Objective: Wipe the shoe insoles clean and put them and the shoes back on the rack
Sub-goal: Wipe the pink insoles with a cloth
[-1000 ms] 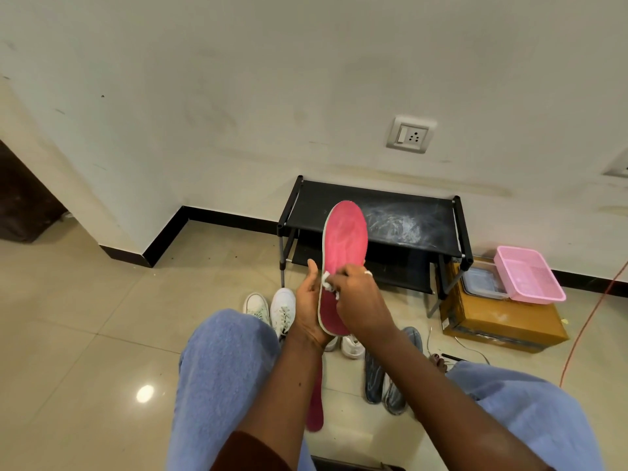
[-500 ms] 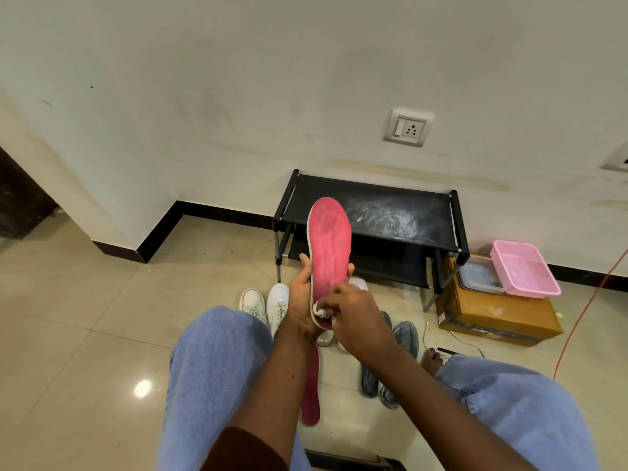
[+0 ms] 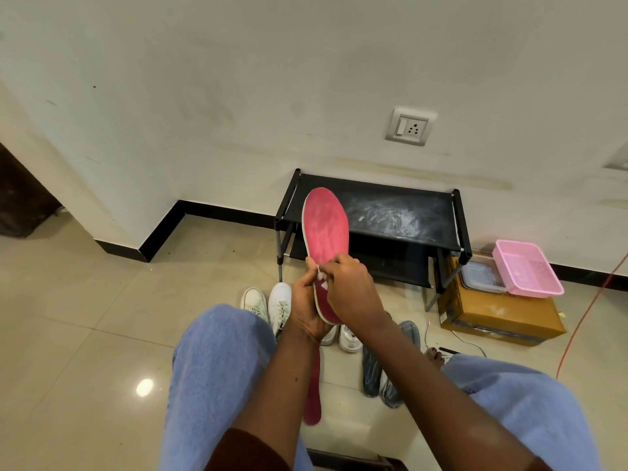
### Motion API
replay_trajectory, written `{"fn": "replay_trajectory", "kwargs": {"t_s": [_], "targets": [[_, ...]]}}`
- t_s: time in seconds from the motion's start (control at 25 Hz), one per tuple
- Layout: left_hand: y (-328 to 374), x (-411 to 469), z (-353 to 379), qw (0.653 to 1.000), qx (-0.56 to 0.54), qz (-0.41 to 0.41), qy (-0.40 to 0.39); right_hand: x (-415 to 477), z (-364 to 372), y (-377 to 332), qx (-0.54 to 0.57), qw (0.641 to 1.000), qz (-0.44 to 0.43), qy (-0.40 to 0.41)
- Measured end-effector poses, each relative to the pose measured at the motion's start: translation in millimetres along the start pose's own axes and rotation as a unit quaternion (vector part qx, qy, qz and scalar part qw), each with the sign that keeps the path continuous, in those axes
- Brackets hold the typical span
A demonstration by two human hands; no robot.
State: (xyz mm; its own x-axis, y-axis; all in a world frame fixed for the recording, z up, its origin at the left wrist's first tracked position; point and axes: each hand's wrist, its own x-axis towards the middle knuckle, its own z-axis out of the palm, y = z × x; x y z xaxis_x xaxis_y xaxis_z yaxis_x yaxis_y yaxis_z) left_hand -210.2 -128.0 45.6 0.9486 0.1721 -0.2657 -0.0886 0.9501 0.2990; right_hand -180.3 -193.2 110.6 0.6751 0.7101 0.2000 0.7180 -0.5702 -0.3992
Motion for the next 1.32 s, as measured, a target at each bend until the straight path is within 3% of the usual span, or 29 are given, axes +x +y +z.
{"fn": "replay_trajectory", "kwargs": {"t_s": [0.16, 0.36, 0.56, 0.72, 0.96, 1.04, 1.2, 1.32], "targets": [[6.0, 1.5, -4.1, 0.998, 0.006, -0.024, 0.062, -23.1, 0.9, 2.2, 0.031, 0.998, -0.008, -0.058], [10.6, 0.9, -1.1, 0.997, 0.023, -0.023, 0.071, -39.7, -0.3, 19.9, 0.075, 0.990, -0.072, -0.092], [1.7, 0.2, 0.2, 0.999, 0.014, -0.048, 0.021, -23.2, 1.8, 17.8, 0.098, 0.994, -0.047, 0.020], [7.0, 0.1, -3.1, 0.998, -0.015, -0.061, 0.028, -42.5, 8.6, 18.6, 0.105, 0.985, -0.133, 0.024], [3.4, -0.3, -0.8, 0.996, -0.036, -0.066, 0.049, -42.9, 6.8, 38.7, 0.049, 0.985, -0.159, 0.053], [3.1, -2.6, 2.8, 0.997, -0.010, -0.065, 0.028, -31.5, 4.5, 38.0, 0.018, 0.987, -0.148, 0.064], [-1.2, -5.7, 10.0, 0.997, 0.058, -0.043, 0.019, -21.7, 10.1, 29.4, 0.019, 0.994, -0.045, 0.093], [-3.0, -4.4, 6.7, 0.999, 0.024, -0.019, 0.039, -36.0, 17.0, 19.5, 0.048, 0.993, -0.042, 0.103]]}}
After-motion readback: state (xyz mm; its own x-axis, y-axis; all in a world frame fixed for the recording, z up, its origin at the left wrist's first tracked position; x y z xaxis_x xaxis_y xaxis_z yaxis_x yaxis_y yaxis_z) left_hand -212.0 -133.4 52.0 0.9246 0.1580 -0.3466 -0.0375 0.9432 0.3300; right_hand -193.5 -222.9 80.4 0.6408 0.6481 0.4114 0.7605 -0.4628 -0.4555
